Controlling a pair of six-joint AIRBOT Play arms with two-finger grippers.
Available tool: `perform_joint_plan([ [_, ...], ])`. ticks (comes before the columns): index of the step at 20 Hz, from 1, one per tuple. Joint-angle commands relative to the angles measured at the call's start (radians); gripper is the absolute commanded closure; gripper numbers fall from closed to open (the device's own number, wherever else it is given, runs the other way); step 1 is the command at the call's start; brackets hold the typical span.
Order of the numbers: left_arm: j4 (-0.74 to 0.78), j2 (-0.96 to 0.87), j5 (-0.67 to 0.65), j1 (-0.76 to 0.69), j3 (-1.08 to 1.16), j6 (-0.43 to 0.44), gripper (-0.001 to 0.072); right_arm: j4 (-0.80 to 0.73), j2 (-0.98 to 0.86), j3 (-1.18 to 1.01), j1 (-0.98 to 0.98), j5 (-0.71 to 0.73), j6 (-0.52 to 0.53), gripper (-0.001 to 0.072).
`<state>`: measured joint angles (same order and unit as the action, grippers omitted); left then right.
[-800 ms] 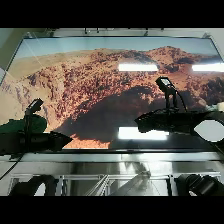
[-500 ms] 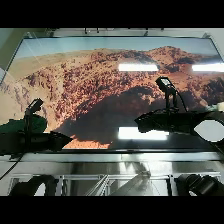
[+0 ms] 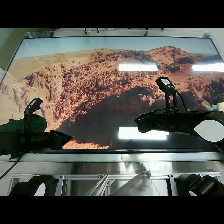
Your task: Fold the shirts.
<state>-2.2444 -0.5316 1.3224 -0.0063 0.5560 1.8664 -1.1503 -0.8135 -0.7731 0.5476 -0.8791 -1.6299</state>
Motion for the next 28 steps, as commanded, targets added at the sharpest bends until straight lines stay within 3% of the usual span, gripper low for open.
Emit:
perform_joint_plan([
  [1,0.126,-0.009,-0.074,0.021,0.046,-0.018,0.0698,0.003,0.001,0.001,0.001,0.004,0.000,0.0693],
  [4,0.695,-0.121,-0.073,0.148,0.264,-0.234,0.0700,0.003,0.001,0.001,0.001,0.014,0.000,0.0692],
  [6,0.909,-0.217,-0.090,0.285,0.402,-0.249,0.0668,0.003,-0.006,0.001,0.001,0.028,0.000,0.0691],
  [7,0.917,-0.270,-0.134,0.356,0.446,-0.249,0.0350,0.002,-0.015,0.001,0.001,0.034,0.000,0.0691],
  [8,0.896,-0.317,-0.171,0.430,0.463,-0.259,-0.0013,0.003,-0.026,0.001,0.001,0.039,0.000,0.0691],
  [13,0.747,-0.582,-0.197,0.750,0.407,-0.287,-0.0009,0.003,-0.090,0.001,0.002,0.035,0.000,0.0691],
  [17,0.617,-0.756,-0.193,0.893,0.375,-0.287,-0.0008,0.003,-0.125,0.001,0.002,0.034,0.000,0.0691],
  [21,0.513,-0.894,-0.193,0.908,0.376,-0.285,-0.0009,0.011,-0.129,0.001,0.002,0.035,0.000,0.0691],
  [25,0.514,-0.995,-0.257,0.830,0.376,-0.285,-0.0007,0.011,-0.129,0.001,0.002,0.034,0.000,0.0691],
  [26,0.514,-1.014,-0.267,0.809,0.376,-0.285,0.0036,0.015,-0.129,0.001,0.002,0.034,0.000,0.0691],
  [27,0.514,-1.028,-0.273,0.785,0.376,-0.285,0.0273,0.024,-0.129,0.001,0.002,0.034,0.000,0.0691],
  [28,0.513,-1.034,-0.273,0.763,0.377,-0.285,0.0644,0.031,-0.129,0.001,0.002,0.034,0.000,0.0691],
])
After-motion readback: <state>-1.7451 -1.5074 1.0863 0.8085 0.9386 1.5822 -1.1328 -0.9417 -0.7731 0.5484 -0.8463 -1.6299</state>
